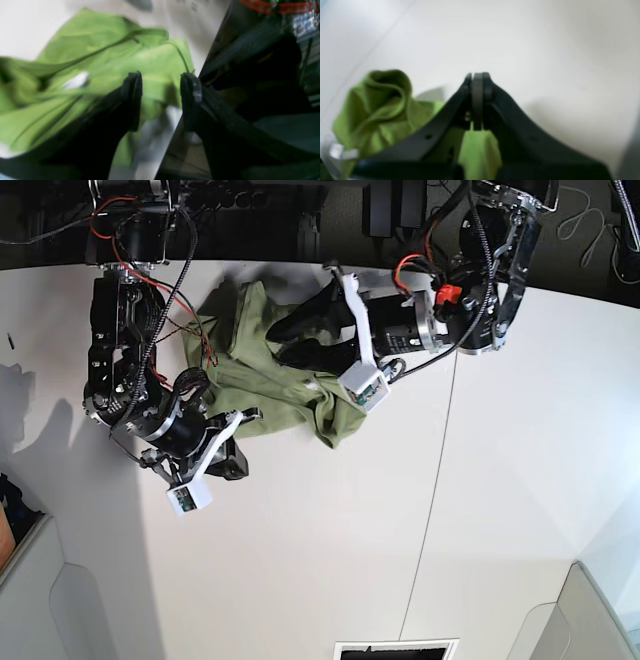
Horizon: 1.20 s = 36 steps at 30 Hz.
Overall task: Layout the t-shirt on the table in an organized manner, then fold the t-shirt properly
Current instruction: 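Hold the bunched shirt with both grippers and fold it onto itself, then press and tuck the shirt bundle with both grippers into a compact pile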
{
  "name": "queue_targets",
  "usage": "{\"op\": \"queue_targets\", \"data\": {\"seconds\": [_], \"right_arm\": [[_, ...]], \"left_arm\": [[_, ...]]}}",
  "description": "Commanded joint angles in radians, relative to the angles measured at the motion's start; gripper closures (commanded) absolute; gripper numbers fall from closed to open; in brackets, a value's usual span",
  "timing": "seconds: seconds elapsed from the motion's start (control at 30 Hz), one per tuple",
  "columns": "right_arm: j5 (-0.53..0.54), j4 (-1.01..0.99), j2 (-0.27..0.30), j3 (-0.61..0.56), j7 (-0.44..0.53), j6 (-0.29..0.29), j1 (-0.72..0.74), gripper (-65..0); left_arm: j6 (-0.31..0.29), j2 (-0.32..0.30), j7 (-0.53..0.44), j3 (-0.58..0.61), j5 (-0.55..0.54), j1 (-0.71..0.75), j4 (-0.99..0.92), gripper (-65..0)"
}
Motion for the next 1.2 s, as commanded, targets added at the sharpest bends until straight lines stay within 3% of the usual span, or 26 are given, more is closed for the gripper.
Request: {"op": "queue_targets", "data": {"seconds": [0.0, 0.1, 0.27, 0.47, 0.7, 1.0, 1.17], "right_arm": [[0.003, -0.006, 0.018, 0.004, 0.026, 0.003, 0.022, 0.0], [0.004, -0.071, 0.047, 0.004, 0.034, 0.003, 0.023, 0.0], [0.008, -0.164, 0.062, 0.003, 0.035, 0.023, 0.022, 0.0], [0.012, -0.201, 0.063, 0.003, 0.035, 0.040, 0.022, 0.0], [0.156, -0.201, 0.063, 0.000, -0.035, 0.064, 0.018, 0.0], [0.211, -0.088, 0.060, -0.076, -0.037, 0.066, -0.119, 0.0], [0.228, 0.039, 0.060, -0.108, -0.037, 0.063, -0.224, 0.0]], "left_arm": [[-0.009, 0.029, -0.027, 0.008, -0.011, -0.012, -0.010, -25.3], [-0.009, 0.084, -0.030, 0.010, 0.035, -0.018, -0.079, -25.3], [-0.009, 0.080, -0.032, 0.007, 0.076, -0.026, -0.161, -25.3], [-0.009, -0.019, -0.032, -0.010, 0.109, -0.026, -0.168, -25.3], [-0.009, -0.135, -0.033, -0.021, 0.139, -0.043, -0.168, -25.3], [-0.009, -0.142, -0.109, -0.021, 0.302, -0.174, -0.168, -25.3], [-0.009, -0.137, -0.169, -0.014, 0.323, -0.248, -0.168, -25.3]]}}
